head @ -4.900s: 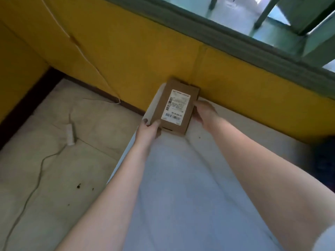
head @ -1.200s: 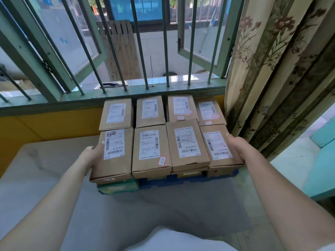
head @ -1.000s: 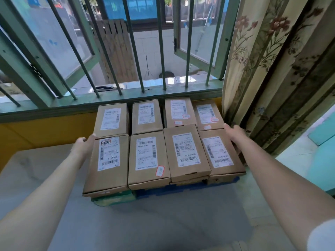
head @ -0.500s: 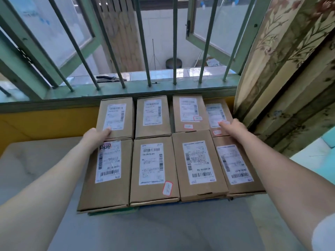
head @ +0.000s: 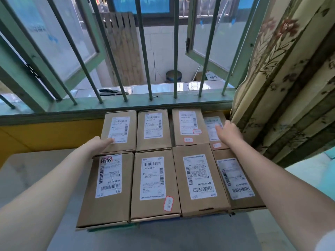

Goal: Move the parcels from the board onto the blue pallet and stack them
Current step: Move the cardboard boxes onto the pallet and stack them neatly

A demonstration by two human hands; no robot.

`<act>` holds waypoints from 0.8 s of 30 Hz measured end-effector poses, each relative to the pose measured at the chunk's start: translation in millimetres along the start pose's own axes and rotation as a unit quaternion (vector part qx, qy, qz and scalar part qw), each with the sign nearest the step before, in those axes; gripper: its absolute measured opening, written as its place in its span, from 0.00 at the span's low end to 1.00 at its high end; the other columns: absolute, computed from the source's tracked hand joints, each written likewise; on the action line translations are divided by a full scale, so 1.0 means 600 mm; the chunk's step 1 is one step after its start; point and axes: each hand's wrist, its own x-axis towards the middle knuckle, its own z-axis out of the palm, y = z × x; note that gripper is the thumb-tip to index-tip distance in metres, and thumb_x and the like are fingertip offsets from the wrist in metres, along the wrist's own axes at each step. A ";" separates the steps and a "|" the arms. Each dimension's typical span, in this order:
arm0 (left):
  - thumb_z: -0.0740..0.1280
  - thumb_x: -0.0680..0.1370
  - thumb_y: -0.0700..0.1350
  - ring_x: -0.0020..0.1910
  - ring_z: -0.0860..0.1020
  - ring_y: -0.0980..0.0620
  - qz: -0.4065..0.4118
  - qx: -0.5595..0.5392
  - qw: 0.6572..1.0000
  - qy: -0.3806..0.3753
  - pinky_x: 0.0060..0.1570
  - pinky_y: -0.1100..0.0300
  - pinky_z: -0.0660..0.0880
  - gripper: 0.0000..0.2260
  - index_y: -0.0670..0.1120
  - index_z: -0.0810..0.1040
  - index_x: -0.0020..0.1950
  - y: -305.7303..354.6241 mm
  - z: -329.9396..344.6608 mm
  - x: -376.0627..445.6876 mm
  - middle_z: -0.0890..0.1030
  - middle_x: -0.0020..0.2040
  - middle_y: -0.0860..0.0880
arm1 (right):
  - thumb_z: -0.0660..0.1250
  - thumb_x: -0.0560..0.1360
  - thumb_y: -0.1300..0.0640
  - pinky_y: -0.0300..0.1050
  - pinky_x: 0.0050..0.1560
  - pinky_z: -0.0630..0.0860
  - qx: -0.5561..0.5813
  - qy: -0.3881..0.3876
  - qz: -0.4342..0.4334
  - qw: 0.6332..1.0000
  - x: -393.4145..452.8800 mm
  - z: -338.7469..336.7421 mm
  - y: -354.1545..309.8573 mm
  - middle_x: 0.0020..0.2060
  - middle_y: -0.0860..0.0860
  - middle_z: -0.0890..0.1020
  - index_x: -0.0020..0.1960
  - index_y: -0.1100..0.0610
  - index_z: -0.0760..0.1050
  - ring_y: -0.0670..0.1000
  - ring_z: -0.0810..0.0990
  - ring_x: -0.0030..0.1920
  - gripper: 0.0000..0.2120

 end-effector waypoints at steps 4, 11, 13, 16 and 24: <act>0.61 0.75 0.67 0.64 0.73 0.40 0.013 -0.020 1.000 0.005 0.58 0.45 0.71 0.38 0.41 0.64 0.74 0.002 0.001 0.005 0.71 0.71 0.40 | 0.51 0.82 0.41 0.48 0.53 0.71 0.053 -0.090 -0.062 0.993 -0.021 0.033 -0.077 0.60 0.59 0.79 0.65 0.61 0.74 0.58 0.76 0.57 0.28; 0.66 0.74 0.63 0.54 0.77 0.44 0.021 -0.057 0.998 -0.005 0.54 0.46 0.73 0.30 0.43 0.71 0.67 -0.003 -0.005 0.002 0.78 0.57 0.44 | 0.60 0.78 0.43 0.47 0.50 0.70 0.051 -0.108 -0.068 0.991 -0.026 0.056 -0.102 0.59 0.59 0.78 0.64 0.62 0.73 0.59 0.76 0.57 0.25; 0.67 0.73 0.62 0.56 0.77 0.42 0.010 -0.071 0.997 -0.001 0.57 0.44 0.74 0.32 0.42 0.70 0.69 -0.005 -0.006 0.000 0.78 0.60 0.43 | 0.59 0.78 0.40 0.50 0.57 0.73 0.051 -0.138 -0.078 0.986 -0.024 0.052 -0.098 0.61 0.58 0.78 0.66 0.60 0.72 0.58 0.76 0.60 0.27; 0.68 0.73 0.62 0.56 0.77 0.42 0.005 -0.086 0.996 0.002 0.59 0.42 0.74 0.32 0.42 0.71 0.68 -0.009 -0.005 -0.001 0.78 0.61 0.42 | 0.58 0.78 0.37 0.53 0.64 0.71 0.052 -0.164 -0.094 0.981 -0.027 0.047 -0.089 0.66 0.57 0.75 0.70 0.58 0.70 0.58 0.74 0.64 0.30; 0.60 0.76 0.66 0.71 0.67 0.37 -0.024 -0.110 0.992 0.054 0.66 0.37 0.68 0.40 0.43 0.55 0.78 -0.013 -0.012 -0.079 0.65 0.75 0.39 | 0.52 0.80 0.37 0.54 0.69 0.62 0.106 -0.096 0.009 0.990 -0.089 0.016 -0.068 0.75 0.59 0.64 0.79 0.58 0.56 0.61 0.63 0.74 0.35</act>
